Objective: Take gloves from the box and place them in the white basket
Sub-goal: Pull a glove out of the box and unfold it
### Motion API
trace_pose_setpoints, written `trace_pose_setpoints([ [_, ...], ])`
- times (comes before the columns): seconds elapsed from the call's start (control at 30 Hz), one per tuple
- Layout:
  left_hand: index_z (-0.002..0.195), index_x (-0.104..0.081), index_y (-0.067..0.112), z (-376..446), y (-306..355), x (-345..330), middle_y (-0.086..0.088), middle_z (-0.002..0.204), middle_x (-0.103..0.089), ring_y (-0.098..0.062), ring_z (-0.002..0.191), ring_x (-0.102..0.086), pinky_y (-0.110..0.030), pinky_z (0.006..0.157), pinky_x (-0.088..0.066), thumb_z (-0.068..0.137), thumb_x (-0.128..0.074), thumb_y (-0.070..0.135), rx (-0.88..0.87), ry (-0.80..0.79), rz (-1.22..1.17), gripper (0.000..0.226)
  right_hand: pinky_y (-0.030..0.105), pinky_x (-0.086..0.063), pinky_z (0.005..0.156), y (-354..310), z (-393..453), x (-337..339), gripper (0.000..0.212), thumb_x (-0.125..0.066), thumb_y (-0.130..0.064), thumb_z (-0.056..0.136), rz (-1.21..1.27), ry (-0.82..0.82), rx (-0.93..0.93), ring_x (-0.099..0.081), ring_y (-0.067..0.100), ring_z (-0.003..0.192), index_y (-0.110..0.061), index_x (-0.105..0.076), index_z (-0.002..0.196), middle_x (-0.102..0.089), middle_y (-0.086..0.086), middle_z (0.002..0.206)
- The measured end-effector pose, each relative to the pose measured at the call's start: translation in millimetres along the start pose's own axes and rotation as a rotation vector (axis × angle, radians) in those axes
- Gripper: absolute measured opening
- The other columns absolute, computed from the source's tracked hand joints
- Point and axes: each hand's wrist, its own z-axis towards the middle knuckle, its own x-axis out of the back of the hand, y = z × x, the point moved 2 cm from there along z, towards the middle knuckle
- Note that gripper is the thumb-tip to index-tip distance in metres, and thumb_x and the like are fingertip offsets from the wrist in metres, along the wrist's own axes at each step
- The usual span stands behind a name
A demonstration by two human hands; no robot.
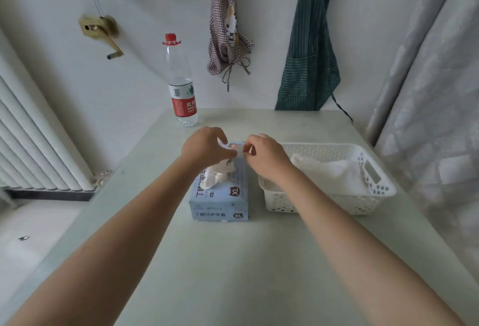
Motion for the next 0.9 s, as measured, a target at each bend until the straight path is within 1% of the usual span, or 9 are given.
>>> trace_pose_setpoints([
  [0.1, 0.094, -0.067, 0.025, -5, -19, 0, 0.004, 0.096, -0.064, -0.012, 0.075, -0.058, -0.027, 0.066, -0.045, 0.081, -0.074, 0.041, 0.025, -0.015, 0.008, 0.023, 0.033, -0.047, 0.077, -12, 5, -11, 0.009, -0.053, -0.017, 0.09, 0.017, 0.0, -0.021, -0.055, 0.018, 0.086, -0.017, -0.062, 0.091, -0.056, -0.002, 0.092],
  [0.23, 0.095, -0.075, 0.015, -8, -29, 5, -0.003, 0.1, -0.072, -0.018, 0.084, -0.062, -0.028, 0.073, -0.048, 0.09, -0.064, 0.027, 0.054, 0.088, -0.199, 0.016, 0.027, -0.044, 0.07, -16, 7, -10, 0.011, -0.051, -0.016, 0.092, 0.145, 0.021, -0.104, -0.055, 0.014, 0.082, -0.016, -0.062, 0.091, -0.058, -0.004, 0.091],
  [0.33, 0.095, -0.076, 0.011, -12, -31, 15, -0.007, 0.092, -0.073, -0.025, 0.087, -0.066, -0.036, 0.082, -0.055, 0.091, -0.062, 0.022, 0.111, 0.18, -0.508, 0.018, 0.021, -0.04, 0.062, -17, 7, -4, 0.011, -0.053, -0.017, 0.093, 0.34, 0.044, -0.22, -0.054, 0.01, 0.076, -0.015, -0.063, 0.093, -0.058, -0.008, 0.084],
  [0.47, 0.086, -0.07, 0.019, -14, -31, 23, -0.002, 0.086, -0.068, -0.019, 0.081, -0.063, -0.03, 0.075, -0.051, 0.093, -0.061, 0.021, 0.199, 0.159, -0.95, 0.011, 0.021, -0.036, 0.056, -20, 5, 2, 0.014, -0.052, -0.012, 0.091, 0.446, 0.057, -0.298, -0.051, 0.009, 0.069, -0.014, -0.062, 0.099, -0.054, -0.007, 0.082],
  [0.53, 0.09, -0.067, 0.014, -12, -31, 25, -0.011, 0.094, -0.067, -0.027, 0.088, -0.062, -0.038, 0.084, -0.051, 0.095, -0.057, 0.017, 0.262, 0.087, -1.174, 0.012, 0.024, -0.042, 0.061, -20, 5, 5, 0.019, -0.053, -0.01, 0.088, 0.548, 0.087, -0.358, -0.056, 0.015, 0.076, -0.014, -0.061, 0.105, -0.058, -0.002, 0.089],
  [0.63, 0.109, -0.061, 0.002, -14, -30, 26, -0.017, 0.101, -0.066, -0.03, 0.09, -0.064, -0.046, 0.091, -0.052, 0.097, -0.051, 0.014, 0.325, 0.001, -1.526, 0.019, 0.035, -0.052, 0.081, -20, 3, 8, 0.026, -0.053, -0.009, 0.088, 0.801, 0.103, -0.468, -0.06, 0.018, 0.088, -0.016, -0.058, 0.113, -0.06, 0.004, 0.1],
  [0.7, 0.116, -0.059, 0.002, -16, -30, 25, -0.014, 0.096, -0.067, -0.027, 0.083, -0.066, -0.042, 0.077, -0.058, 0.096, -0.05, 0.015, 0.325, -0.048, -1.623, 0.025, 0.037, -0.051, 0.081, -21, 2, 10, 0.028, -0.054, -0.008, 0.089, 1.017, 0.053, -0.499, -0.059, 0.019, 0.09, -0.015, -0.056, 0.116, -0.059, 0.007, 0.1],
  [0.8, 0.1, -0.062, 0.006, -22, -24, 23, -0.008, 0.074, -0.064, -0.02, 0.058, -0.062, -0.025, 0.053, -0.052, 0.097, -0.05, 0.019, 0.387, -0.096, -1.617, 0.018, 0.036, -0.045, 0.081, -26, -2, 12, 0.03, -0.057, -0.008, 0.091, 1.275, -0.112, -0.407, -0.058, 0.023, 0.096, -0.015, -0.057, 0.121, -0.061, 0.01, 0.107],
  [0.9, 0.094, -0.061, 0.007, -26, -16, 19, -0.007, 0.068, -0.063, -0.017, 0.05, -0.06, -0.022, 0.051, -0.048, 0.1, -0.045, 0.02, 0.39, -0.116, -1.607, 0.022, 0.035, -0.044, 0.09, -32, -7, 15, 0.042, -0.067, -0.018, 0.089, 1.27, -0.264, -0.243, -0.059, 0.018, 0.101, -0.021, -0.055, 0.129, -0.065, 0.002, 0.112],
])
